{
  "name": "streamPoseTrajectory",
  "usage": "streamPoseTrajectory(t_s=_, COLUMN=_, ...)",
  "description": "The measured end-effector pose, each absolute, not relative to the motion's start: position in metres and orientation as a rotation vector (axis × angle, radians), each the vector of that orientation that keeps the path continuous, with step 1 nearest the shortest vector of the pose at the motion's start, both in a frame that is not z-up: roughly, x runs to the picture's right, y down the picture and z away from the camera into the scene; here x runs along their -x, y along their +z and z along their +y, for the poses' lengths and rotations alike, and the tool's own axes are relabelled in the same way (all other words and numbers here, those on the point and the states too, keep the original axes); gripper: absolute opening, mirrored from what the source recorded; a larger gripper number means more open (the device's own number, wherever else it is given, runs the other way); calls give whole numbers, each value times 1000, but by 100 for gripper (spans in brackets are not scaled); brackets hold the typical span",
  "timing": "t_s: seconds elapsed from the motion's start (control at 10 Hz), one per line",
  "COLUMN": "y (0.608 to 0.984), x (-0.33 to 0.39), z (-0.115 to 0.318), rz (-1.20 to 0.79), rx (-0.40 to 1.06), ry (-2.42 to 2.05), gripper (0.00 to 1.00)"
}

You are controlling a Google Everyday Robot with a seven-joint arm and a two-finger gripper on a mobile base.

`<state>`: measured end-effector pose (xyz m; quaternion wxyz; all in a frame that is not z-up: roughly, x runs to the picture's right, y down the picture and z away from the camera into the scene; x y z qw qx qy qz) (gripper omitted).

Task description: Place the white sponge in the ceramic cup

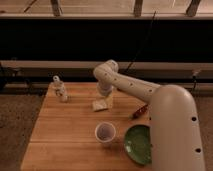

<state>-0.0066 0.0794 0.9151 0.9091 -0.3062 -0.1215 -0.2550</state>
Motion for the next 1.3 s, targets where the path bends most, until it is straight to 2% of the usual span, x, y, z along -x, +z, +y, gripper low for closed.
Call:
streamPoseTrajectory(t_s=0.8, y=944, x=5, z=105, rz=-248, rx=678, ry=-519, gripper=79)
streamPoseTrajectory(t_s=0.9, y=943, x=4, z=105, rz=-254, rx=678, ry=-520, gripper=74)
streamPoseTrajectory(t_s=1.2, y=932, x=5, z=97, rz=-275, rx=658, ry=-533, gripper=47)
streamPoseTrajectory(t_s=1.3, y=926, x=5, z=94, rz=-283, rx=651, ry=-542, gripper=28)
